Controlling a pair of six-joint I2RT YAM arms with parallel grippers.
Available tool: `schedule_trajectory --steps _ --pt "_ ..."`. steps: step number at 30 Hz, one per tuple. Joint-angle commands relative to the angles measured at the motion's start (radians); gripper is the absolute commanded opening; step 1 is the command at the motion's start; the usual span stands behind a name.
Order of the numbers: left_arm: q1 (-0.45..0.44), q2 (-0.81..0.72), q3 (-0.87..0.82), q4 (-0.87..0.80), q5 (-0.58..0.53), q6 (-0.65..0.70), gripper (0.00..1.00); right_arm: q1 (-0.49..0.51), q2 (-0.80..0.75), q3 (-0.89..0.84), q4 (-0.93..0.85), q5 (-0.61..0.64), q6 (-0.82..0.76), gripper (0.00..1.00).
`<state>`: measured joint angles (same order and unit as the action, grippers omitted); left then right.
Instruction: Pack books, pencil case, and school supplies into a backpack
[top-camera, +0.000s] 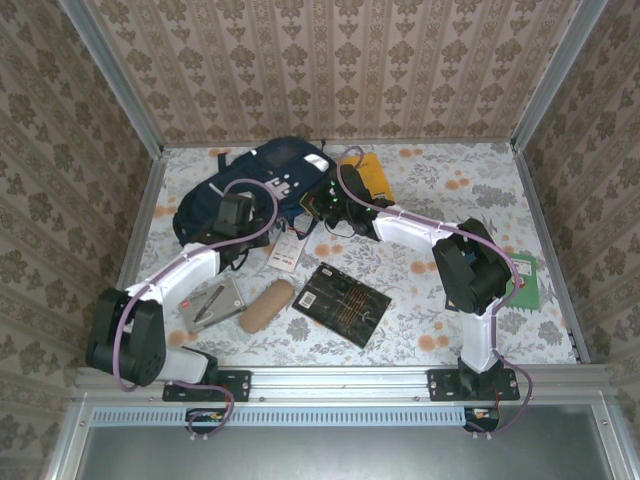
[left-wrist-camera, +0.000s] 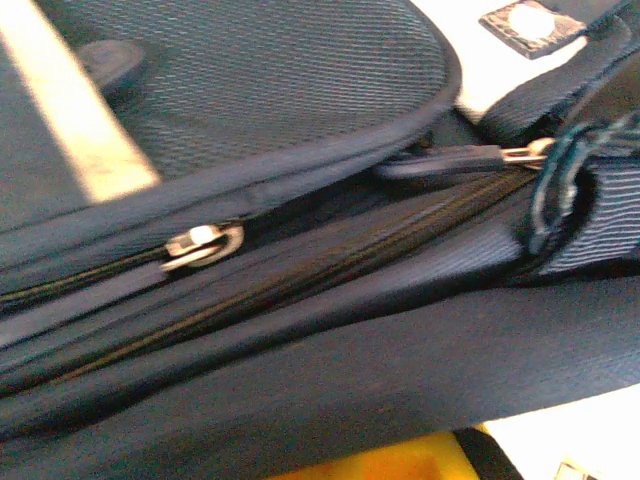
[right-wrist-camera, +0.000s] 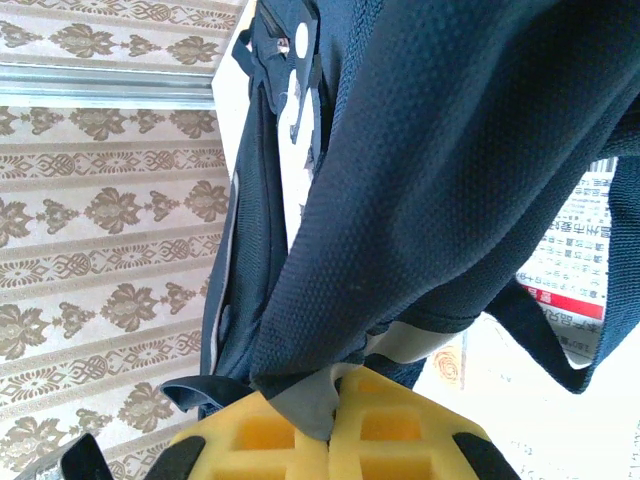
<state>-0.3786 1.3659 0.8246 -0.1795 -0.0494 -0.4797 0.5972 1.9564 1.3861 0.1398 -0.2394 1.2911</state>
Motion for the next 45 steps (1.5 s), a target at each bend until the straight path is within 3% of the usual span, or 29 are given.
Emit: schedule_trajectory --steps 1,5,9,12,17,23,28,33,41,45 --pt "0.041 -0.045 -0.019 -0.025 -0.034 -0.010 0.00 -0.030 -0.078 -0.006 0.032 -0.009 0.024 0.00" --pt "0.040 -0.044 -0.024 0.004 0.050 -0.003 0.00 -0.026 -0.062 0.010 0.044 -0.033 0.033 0.00" --pt "0.040 -0.037 -0.019 0.021 0.080 -0.023 0.36 -0.023 -0.057 0.019 0.036 -0.040 0.028 0.00" --pt "0.040 -0.036 -0.006 0.014 0.109 -0.069 0.50 -0.023 -0.064 0.010 0.039 -0.038 0.024 0.00" --pt "0.040 -0.048 -0.024 0.056 0.225 -0.247 0.51 -0.022 -0.063 -0.001 0.066 -0.055 0.030 0.00" --pt "0.029 -0.056 -0.155 0.305 0.327 -0.431 0.51 -0.016 -0.056 0.006 0.112 -0.078 0.063 0.00" --pt "-0.003 -0.030 -0.165 0.375 0.354 -0.450 0.57 -0.010 -0.059 0.028 0.090 -0.073 0.052 0.00" --pt "-0.037 -0.020 -0.146 0.337 0.297 -0.411 0.61 -0.007 -0.059 0.030 0.085 -0.074 0.048 0.00" --pt "0.037 -0.033 -0.099 0.199 0.260 -0.348 0.84 -0.004 -0.083 -0.002 0.080 -0.074 0.027 0.00" --pt "0.086 -0.013 -0.073 0.185 0.273 -0.351 0.88 0.001 -0.083 -0.021 0.080 -0.090 0.014 0.00"
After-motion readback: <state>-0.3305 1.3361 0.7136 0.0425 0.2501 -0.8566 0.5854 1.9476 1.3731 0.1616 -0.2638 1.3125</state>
